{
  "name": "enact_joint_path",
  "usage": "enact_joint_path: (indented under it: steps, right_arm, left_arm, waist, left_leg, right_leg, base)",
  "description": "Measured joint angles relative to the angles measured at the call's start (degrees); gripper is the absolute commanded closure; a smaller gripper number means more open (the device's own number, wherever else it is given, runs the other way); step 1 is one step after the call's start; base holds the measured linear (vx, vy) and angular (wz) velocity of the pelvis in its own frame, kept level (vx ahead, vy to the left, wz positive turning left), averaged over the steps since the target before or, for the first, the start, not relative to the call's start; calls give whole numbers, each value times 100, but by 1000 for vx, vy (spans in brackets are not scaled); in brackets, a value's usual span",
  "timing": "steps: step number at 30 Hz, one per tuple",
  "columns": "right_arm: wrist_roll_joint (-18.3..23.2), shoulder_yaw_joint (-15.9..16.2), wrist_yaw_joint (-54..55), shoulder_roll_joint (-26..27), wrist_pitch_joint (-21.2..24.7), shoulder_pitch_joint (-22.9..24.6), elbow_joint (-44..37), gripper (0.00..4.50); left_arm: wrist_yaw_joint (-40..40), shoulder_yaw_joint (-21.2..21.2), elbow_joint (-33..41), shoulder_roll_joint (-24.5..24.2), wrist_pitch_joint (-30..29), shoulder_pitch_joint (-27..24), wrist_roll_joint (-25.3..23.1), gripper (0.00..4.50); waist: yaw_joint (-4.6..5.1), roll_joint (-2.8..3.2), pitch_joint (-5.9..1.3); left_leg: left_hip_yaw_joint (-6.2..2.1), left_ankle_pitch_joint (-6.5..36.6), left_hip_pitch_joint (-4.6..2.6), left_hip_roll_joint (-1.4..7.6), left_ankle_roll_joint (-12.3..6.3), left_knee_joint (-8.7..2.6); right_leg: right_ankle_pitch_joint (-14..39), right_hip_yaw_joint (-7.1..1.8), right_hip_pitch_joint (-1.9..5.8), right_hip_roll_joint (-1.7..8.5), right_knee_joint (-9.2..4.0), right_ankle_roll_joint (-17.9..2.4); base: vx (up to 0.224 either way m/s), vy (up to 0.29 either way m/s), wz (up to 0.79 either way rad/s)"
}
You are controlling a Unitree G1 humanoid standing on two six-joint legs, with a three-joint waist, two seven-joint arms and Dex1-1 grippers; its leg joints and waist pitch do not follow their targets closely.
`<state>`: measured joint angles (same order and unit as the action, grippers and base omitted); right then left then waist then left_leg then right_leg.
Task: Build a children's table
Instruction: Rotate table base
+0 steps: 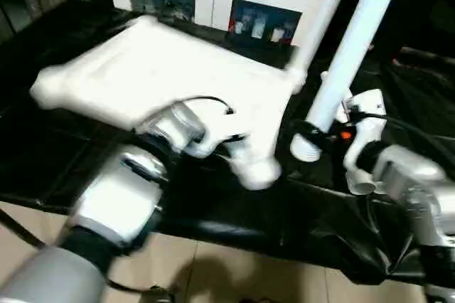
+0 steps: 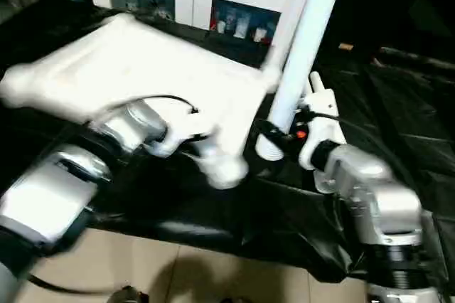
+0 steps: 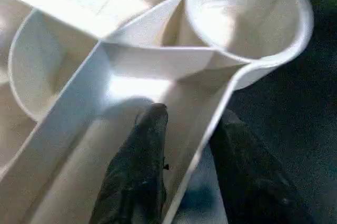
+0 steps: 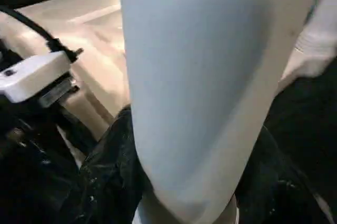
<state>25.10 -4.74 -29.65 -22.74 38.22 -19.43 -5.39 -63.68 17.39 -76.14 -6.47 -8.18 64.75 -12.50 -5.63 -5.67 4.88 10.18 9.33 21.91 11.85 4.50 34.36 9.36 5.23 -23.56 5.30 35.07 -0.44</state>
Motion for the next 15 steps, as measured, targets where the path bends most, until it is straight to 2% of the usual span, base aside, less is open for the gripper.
enact_joint_path:
  steps: [2, 7, 11, 15]
  right_arm:
    - [-23, -1, 67, 45, -79, 24, 5, 262]
    - [-105, -2, 194, 231, -171, 159, 121, 262]
    - [-108, -37, 372, 414, -273, 277, 116, 262]
    - [-116, -49, 565, 606, -324, 455, 126, 262]
  left_arm:
    - [254, -246, 75, 10, -110, -139, 213, 343]
    - [743, -402, 338, -115, -29, -380, 279, 371]
    - [1036, -351, 730, -332, 724, -835, 181, 381]
    - [964, -243, 1157, -542, 1358, -1263, 114, 383]
  waist:
    - [28, 27, -11]
    - [19, 101, -26]
    - [-29, 148, -50]
    - [-86, 189, -72]
  left_leg:
    - [-8, 0, -8, 0, 1, -3]
    - [-12, 0, -22, -1, 2, -6]
    - [-13, 1, -51, -1, 3, -14]
    - [-13, 1, -63, -2, 4, -23]
  right_leg:
    - [-2, 0, 1, -5, 3, -3]
    - [-8, 3, 12, -5, 0, -13]
    - [-9, 4, 36, -5, -7, -13]
    - [-5, 6, 48, -3, -12, -7]
  base:
    - [0, 0, 0]
    - [0, 0, 0]
    - [0, 0, 0]
    - [0, 0, 0]
